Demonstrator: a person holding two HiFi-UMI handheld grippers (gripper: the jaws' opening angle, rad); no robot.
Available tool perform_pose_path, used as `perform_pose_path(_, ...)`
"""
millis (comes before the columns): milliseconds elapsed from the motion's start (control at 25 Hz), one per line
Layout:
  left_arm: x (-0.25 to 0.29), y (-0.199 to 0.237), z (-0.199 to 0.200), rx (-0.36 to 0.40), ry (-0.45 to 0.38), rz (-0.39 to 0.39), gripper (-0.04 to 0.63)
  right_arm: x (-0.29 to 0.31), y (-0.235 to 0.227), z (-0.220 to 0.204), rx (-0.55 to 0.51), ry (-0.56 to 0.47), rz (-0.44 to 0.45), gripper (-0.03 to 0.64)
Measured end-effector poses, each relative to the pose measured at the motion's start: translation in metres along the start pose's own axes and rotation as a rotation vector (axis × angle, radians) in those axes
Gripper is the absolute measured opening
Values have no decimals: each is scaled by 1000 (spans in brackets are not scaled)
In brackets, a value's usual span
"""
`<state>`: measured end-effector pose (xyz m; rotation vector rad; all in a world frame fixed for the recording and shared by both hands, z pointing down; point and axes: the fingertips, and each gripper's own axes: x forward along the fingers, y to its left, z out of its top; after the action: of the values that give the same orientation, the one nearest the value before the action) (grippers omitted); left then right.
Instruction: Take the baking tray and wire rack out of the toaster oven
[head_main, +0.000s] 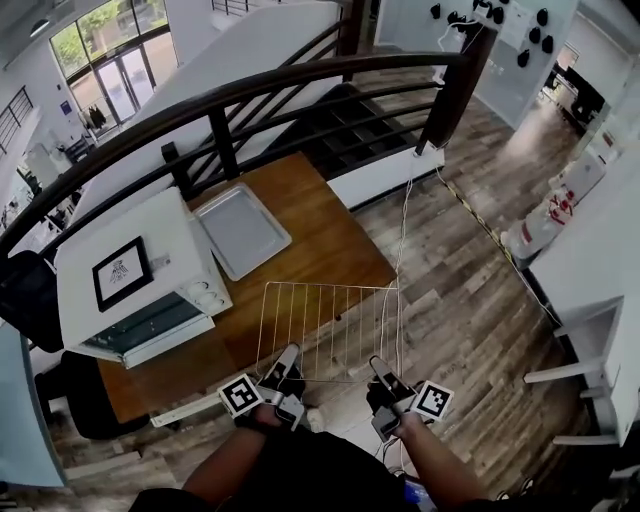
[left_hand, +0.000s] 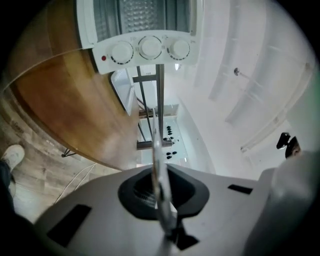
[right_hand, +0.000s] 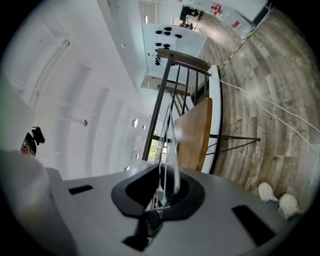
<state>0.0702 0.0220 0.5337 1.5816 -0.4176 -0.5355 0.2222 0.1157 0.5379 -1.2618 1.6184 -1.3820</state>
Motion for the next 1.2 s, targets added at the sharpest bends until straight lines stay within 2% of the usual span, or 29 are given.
perform_pose_path(160,22,4,19,-30,7,6,9,24,2,18,-36,1,-28,8)
perform_pose_path(320,44,16,39,-29,7,11,9,52,-3,37,-73,22,-55,11)
perform_pose_path(520,66,25,48,-64,-23,5,9,78,-15,57,-48,49,-64,11)
perform_pose_path(640,72,36,49,-66,-49,35,9,90,-28,69,-52,105,-76,11)
perform_pose_path(960,89,72,47,-63,-230,139,9,131,-62,104,-13,315,-97,11)
perform_pose_path(1200,90,94,46,-76,-338,196,9,155,-83,110,27,448,-113,12)
